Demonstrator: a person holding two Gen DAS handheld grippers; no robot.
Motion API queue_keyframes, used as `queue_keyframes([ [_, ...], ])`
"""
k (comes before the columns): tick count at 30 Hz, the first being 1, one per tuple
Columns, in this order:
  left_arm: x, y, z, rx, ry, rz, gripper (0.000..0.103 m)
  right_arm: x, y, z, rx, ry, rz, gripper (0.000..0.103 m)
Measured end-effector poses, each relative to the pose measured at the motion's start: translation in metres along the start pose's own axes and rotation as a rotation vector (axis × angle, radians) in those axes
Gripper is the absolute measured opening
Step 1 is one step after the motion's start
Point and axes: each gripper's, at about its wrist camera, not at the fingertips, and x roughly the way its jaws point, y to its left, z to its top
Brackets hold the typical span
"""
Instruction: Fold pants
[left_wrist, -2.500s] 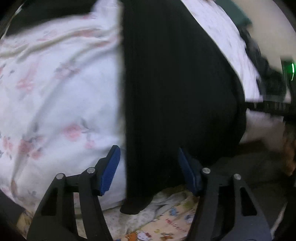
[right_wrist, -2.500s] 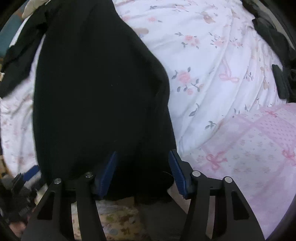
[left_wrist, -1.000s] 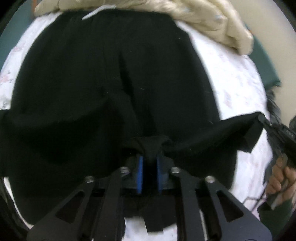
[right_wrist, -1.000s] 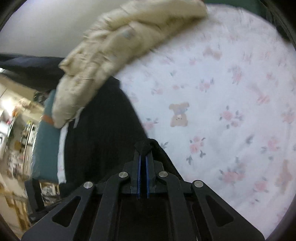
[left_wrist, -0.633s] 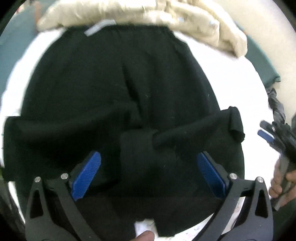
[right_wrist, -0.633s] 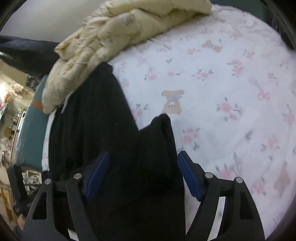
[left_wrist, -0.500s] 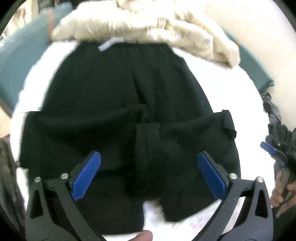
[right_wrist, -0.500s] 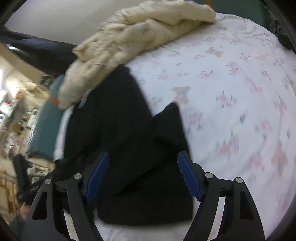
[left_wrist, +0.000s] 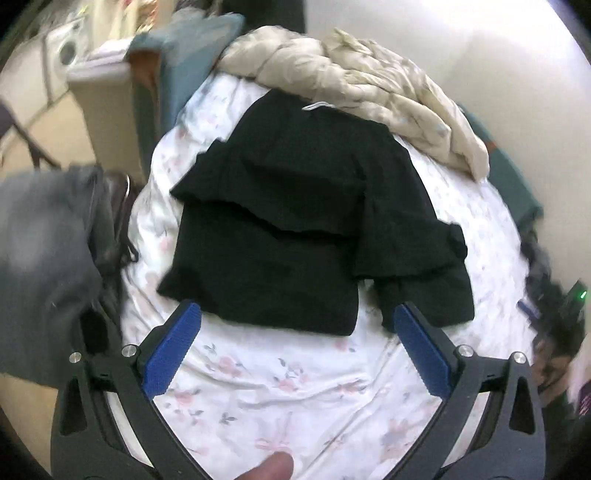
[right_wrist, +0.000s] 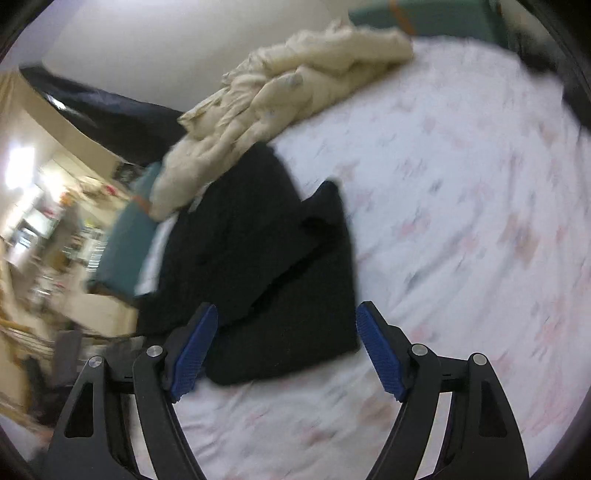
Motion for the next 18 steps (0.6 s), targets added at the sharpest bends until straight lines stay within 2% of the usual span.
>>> queue_keyframes([
  [2, 0.012, 0.005, -0.009, 0.010, 0.001, 0.054, 0.103, 0.019, 0.000, -0.003, 0.048, 0.054, 0.025, 0.080],
  [4, 0.029, 0.011, -0.018, 0.004, 0.038, 0.092, 0.102, 0.034, 0.007, -0.009, 0.102, 0.135, 0.038, 0.080],
  [6, 0.052, 0.028, -0.027, -0.126, 0.072, 0.075, 0.102, 0.050, 0.033, -0.011, 0.047, 0.226, -0.028, 0.080],
  [8, 0.069, 0.044, -0.040, -0.274, 0.082, 0.030, 0.101, 0.062, 0.055, -0.017, 0.038, 0.293, -0.013, 0.080],
  [10, 0.088, 0.047, -0.053, -0.362, 0.101, 0.009, 0.098, 0.077, 0.068, -0.032, 0.145, 0.344, 0.095, 0.081],
  [13, 0.112, 0.032, -0.067, -0.371, 0.119, -0.057, 0.097, 0.096, 0.072, -0.069, 0.315, 0.331, 0.218, 0.081],
  [16, 0.127, 0.020, -0.077, -0.380, 0.130, -0.139, 0.097, 0.136, 0.071, -0.131, 0.518, 0.379, 0.416, 0.081],
  [18, 0.141, 0.011, -0.084, -0.375, 0.165, -0.194, 0.097, 0.157, 0.077, -0.154, 0.517, 0.399, 0.451, 0.081],
])
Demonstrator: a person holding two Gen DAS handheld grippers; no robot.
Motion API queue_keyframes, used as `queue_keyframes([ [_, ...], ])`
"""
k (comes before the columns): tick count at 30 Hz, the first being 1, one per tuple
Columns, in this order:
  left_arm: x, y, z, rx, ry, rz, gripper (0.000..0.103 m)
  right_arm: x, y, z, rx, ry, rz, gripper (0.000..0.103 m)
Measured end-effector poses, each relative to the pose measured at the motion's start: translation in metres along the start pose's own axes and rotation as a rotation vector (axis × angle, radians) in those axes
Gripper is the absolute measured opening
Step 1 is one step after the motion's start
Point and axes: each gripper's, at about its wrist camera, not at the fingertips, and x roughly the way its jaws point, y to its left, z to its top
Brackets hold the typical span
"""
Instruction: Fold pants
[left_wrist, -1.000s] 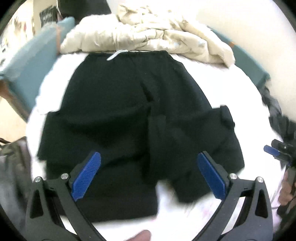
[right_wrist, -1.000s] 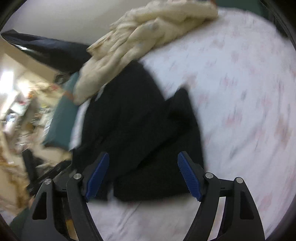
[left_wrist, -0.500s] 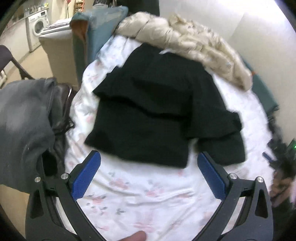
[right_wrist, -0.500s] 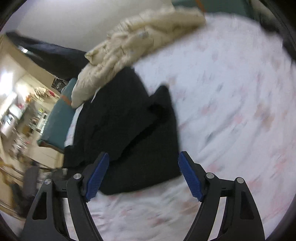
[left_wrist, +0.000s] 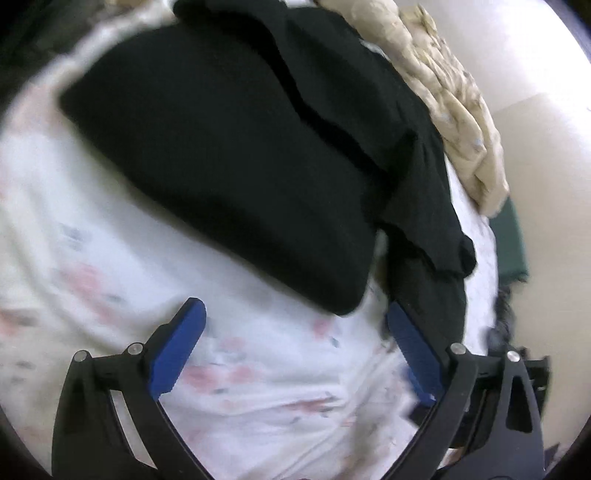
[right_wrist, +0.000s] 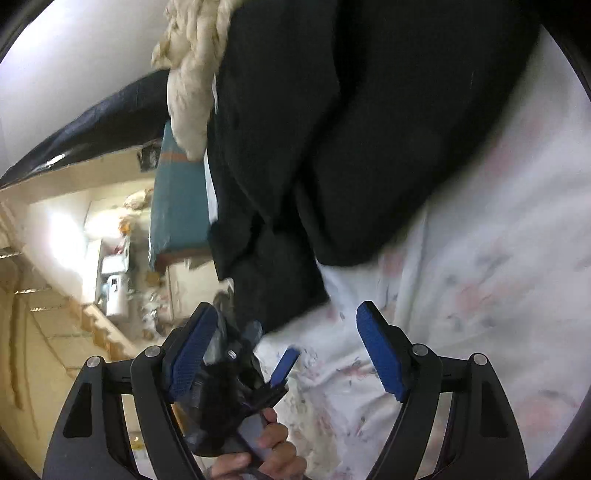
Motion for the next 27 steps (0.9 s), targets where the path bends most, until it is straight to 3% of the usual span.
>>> queue_keyframes([
  [4, 0.004, 0.003, 0.008, -0.013, -0.052, -0.009, 0.097, 0.022, -0.022, 0.018, 0.024, -0.060, 0.013, 0.079],
  [6, -0.002, 0.006, 0.016, -0.018, -0.078, 0.003, 0.096, 0.013, -0.034, 0.033, 0.056, -0.129, 0.042, 0.074],
  [10, -0.021, 0.031, 0.038, -0.123, -0.209, 0.075, 0.095, -0.020, -0.039, 0.060, 0.047, -0.276, 0.034, 0.074],
  [13, -0.014, 0.045, 0.054, -0.168, -0.217, 0.062, 0.095, -0.039, -0.049, 0.083, 0.078, -0.362, 0.022, 0.074],
  [15, -0.010, 0.036, 0.061, -0.145, -0.233, 0.079, 0.095, -0.038, -0.053, 0.094, 0.096, -0.375, 0.025, 0.073],
  [17, -0.001, 0.022, 0.067, -0.117, -0.229, 0.036, 0.093, -0.034, -0.045, 0.101, 0.066, -0.386, -0.001, 0.077],
  [18, 0.001, 0.018, 0.068, -0.113, -0.225, 0.004, 0.076, -0.028, -0.041, 0.103, 0.048, -0.391, -0.011, 0.077],
  [19, 0.003, 0.014, 0.072, -0.104, -0.218, -0.030, 0.050, -0.026, -0.039, 0.105, 0.040, -0.391, -0.023, 0.077],
  [20, 0.003, 0.010, 0.074, -0.092, -0.221, -0.028, 0.044, -0.024, -0.038, 0.107, 0.038, -0.390, -0.041, 0.077],
  [22, 0.007, 0.009, 0.078, -0.092, -0.215, -0.015, 0.042, -0.019, -0.034, 0.108, 0.021, -0.397, -0.058, 0.074],
  [23, 0.010, 0.013, 0.078, -0.099, -0.205, 0.000, 0.037, -0.017, -0.032, 0.108, 0.016, -0.398, -0.052, 0.057],
  [24, 0.013, 0.020, 0.078, -0.113, -0.189, 0.035, 0.014, -0.014, -0.033, 0.108, 0.028, -0.385, -0.029, 0.029],
  [25, 0.014, 0.022, 0.079, -0.127, -0.183, 0.050, 0.009, -0.012, -0.033, 0.107, 0.040, -0.375, -0.037, 0.014],
  [26, 0.013, 0.028, 0.077, -0.142, -0.182, 0.044, 0.009, -0.011, -0.030, 0.107, 0.033, -0.385, -0.063, 0.006],
  [27, 0.011, 0.028, 0.077, -0.139, -0.187, 0.049, 0.008, -0.014, -0.026, 0.102, 0.005, -0.403, -0.075, 0.005],
])
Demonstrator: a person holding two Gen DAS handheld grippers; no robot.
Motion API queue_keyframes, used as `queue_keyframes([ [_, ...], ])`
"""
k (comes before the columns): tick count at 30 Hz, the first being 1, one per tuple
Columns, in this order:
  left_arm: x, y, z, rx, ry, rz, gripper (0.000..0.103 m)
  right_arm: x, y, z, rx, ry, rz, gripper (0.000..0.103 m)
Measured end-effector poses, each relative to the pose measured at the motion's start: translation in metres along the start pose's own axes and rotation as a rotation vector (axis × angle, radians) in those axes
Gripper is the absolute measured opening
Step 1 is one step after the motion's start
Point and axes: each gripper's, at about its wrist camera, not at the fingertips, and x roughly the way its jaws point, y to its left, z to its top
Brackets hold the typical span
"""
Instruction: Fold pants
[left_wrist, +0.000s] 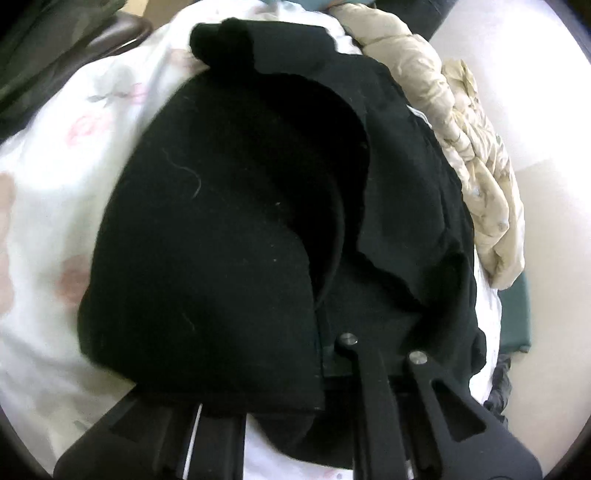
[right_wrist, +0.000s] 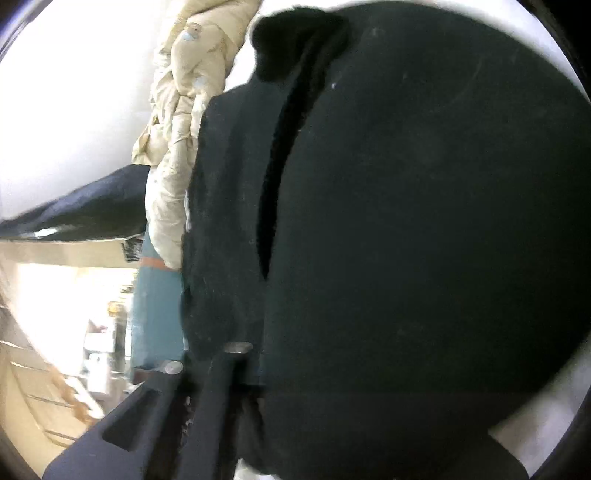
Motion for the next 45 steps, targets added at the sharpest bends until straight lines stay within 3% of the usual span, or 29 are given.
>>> queue_keyframes([
  [3, -0.015, -0.012, -0.005, 0.059, -0.033, 0.056, 0.007, -0.020, 0.005, -0.006, -0.048, -0.045, -0.010, 0.004],
  [6, -0.035, -0.016, -0.009, 0.028, -0.050, 0.057, 0.006, -0.041, 0.012, -0.007, -0.060, -0.084, -0.014, 0.003],
  [11, -0.065, -0.021, -0.024, 0.079, -0.059, 0.075, 0.006, -0.066, 0.025, -0.022, -0.108, -0.074, -0.029, 0.003],
  [16, -0.091, -0.013, -0.054, 0.079, -0.026, 0.103, 0.006, -0.097, 0.026, -0.044, -0.097, -0.072, -0.082, 0.003],
  [24, -0.156, 0.011, -0.129, 0.196, 0.064, 0.195, 0.006, -0.175, -0.003, -0.113, -0.056, -0.027, -0.199, 0.003],
  [27, -0.183, 0.020, -0.154, 0.230, 0.105, 0.206, 0.006, -0.207, -0.025, -0.150, 0.015, 0.010, -0.174, 0.003],
  [30, -0.212, 0.031, -0.190, 0.327, 0.154, 0.242, 0.006, -0.239, -0.042, -0.186, 0.073, 0.055, -0.152, 0.004],
  [35, -0.217, 0.060, -0.219, 0.375, 0.209, 0.314, 0.011, -0.260, -0.040, -0.203, 0.050, 0.057, -0.184, 0.005],
  [39, -0.208, 0.069, -0.202, 0.322, 0.214, 0.338, 0.016, -0.254, -0.034, -0.195, 0.083, 0.043, -0.127, 0.009],
  [43, -0.222, 0.068, -0.204, 0.404, 0.165, 0.292, 0.016, -0.255, 0.010, -0.192, 0.039, 0.067, 0.020, 0.009],
  [45, -0.225, 0.072, -0.203, 0.392, 0.148, 0.274, 0.016, -0.263, 0.025, -0.193, 0.055, 0.077, 0.094, 0.009],
])
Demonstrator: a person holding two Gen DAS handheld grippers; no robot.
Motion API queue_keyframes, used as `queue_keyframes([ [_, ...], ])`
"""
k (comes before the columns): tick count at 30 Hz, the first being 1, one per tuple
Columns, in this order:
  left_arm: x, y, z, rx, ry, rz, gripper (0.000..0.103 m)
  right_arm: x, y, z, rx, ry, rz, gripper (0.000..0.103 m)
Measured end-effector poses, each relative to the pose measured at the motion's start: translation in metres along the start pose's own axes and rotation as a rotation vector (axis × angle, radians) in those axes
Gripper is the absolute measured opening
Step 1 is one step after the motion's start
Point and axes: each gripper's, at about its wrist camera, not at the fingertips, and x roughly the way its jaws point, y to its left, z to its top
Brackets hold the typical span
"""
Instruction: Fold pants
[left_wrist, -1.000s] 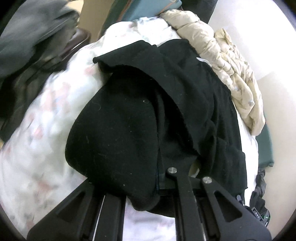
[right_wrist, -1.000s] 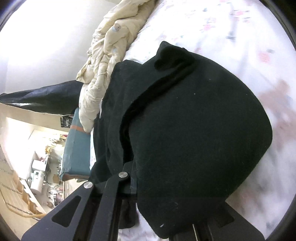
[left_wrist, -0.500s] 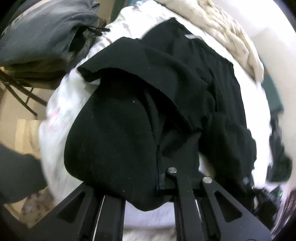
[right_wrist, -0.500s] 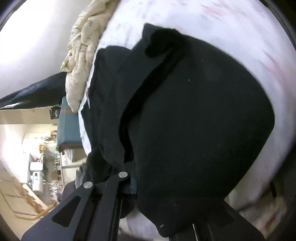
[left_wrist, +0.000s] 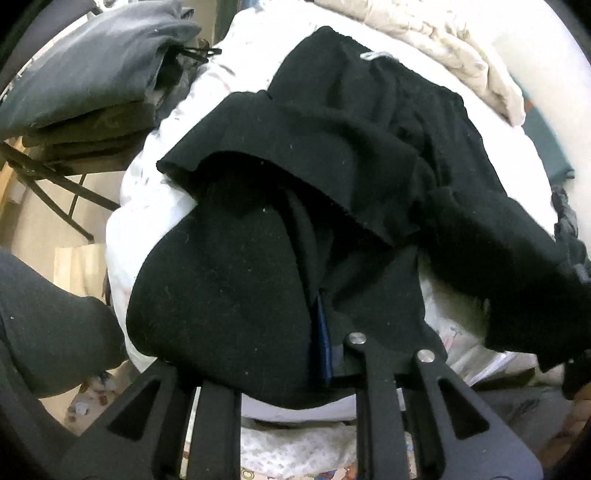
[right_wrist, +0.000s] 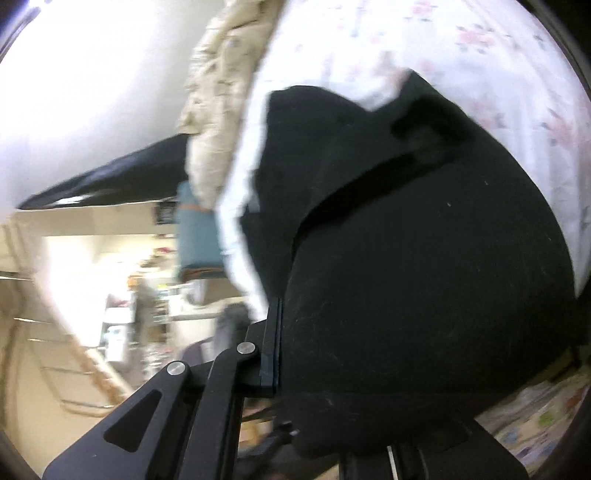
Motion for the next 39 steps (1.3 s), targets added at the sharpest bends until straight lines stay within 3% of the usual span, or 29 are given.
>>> queue_keyframes([
  [2, 0.003, 0.007, -0.001, -0.025, 0.002, -0.013, 0.016, -0.008, 0.008, -0.003, 0.031, -0.007, 0.059, 0.009],
  [4, 0.007, 0.011, -0.001, -0.035, 0.008, -0.010, 0.016, -0.011, 0.004, -0.008, 0.052, -0.028, 0.038, 0.008],
  [6, 0.008, 0.014, 0.000, -0.052, 0.011, -0.012, 0.016, -0.007, -0.017, -0.011, 0.091, -0.035, -0.073, 0.009],
  [8, 0.009, 0.015, 0.001, -0.047, 0.010, -0.011, 0.016, 0.004, -0.048, -0.015, 0.129, -0.010, -0.245, 0.009],
  [10, 0.009, 0.014, 0.001, -0.033, 0.014, -0.004, 0.016, 0.014, -0.078, -0.019, 0.144, 0.011, -0.392, 0.020],
  [11, 0.009, 0.013, 0.001, -0.024, 0.019, 0.000, 0.017, 0.018, -0.091, -0.022, 0.164, 0.037, -0.447, 0.037],
  [12, 0.008, 0.014, 0.001, -0.021, 0.029, 0.006, 0.023, 0.018, -0.097, -0.025, 0.187, 0.049, -0.463, 0.062],
  [13, 0.007, 0.015, 0.002, -0.028, 0.037, 0.008, 0.033, 0.017, -0.099, -0.027, 0.198, 0.053, -0.488, 0.071],
  [14, 0.005, 0.017, 0.002, -0.039, 0.047, 0.003, 0.040, 0.016, -0.096, -0.028, 0.180, 0.053, -0.531, 0.075],
  [16, 0.000, 0.023, 0.000, -0.065, 0.075, -0.027, 0.069, 0.017, -0.081, -0.029, 0.119, 0.060, -0.561, 0.075],
  [18, -0.010, 0.028, -0.002, -0.070, 0.113, -0.055, 0.077, 0.015, -0.064, -0.032, 0.081, 0.079, -0.561, 0.075],
  [21, -0.034, 0.032, 0.001, -0.011, 0.135, -0.085, 0.077, 0.008, -0.029, -0.045, 0.004, 0.121, -0.529, 0.075],
  [24, -0.067, 0.044, 0.018, -0.004, 0.061, -0.078, 0.080, 0.003, 0.013, -0.053, -0.143, 0.134, -0.507, 0.079],
  [28, -0.082, 0.049, 0.059, 0.076, -0.037, 0.012, 0.085, 0.025, 0.051, -0.057, -0.359, 0.210, -0.421, 0.079],
  [30, -0.077, 0.054, 0.083, 0.077, -0.048, 0.063, 0.085, 0.030, 0.058, -0.054, -0.411, 0.215, -0.399, 0.079],
  [33, -0.061, 0.061, 0.114, 0.094, -0.014, 0.101, 0.085, 0.028, 0.055, -0.037, -0.340, 0.205, -0.346, 0.079],
  [37, -0.015, 0.050, 0.139, 0.206, 0.109, 0.107, 0.085, 0.057, 0.069, -0.030, -0.427, 0.302, -0.369, 0.079],
  [39, 0.007, 0.050, 0.148, 0.204, 0.132, 0.113, 0.085, 0.076, 0.077, -0.036, -0.429, 0.360, -0.330, 0.079],
])
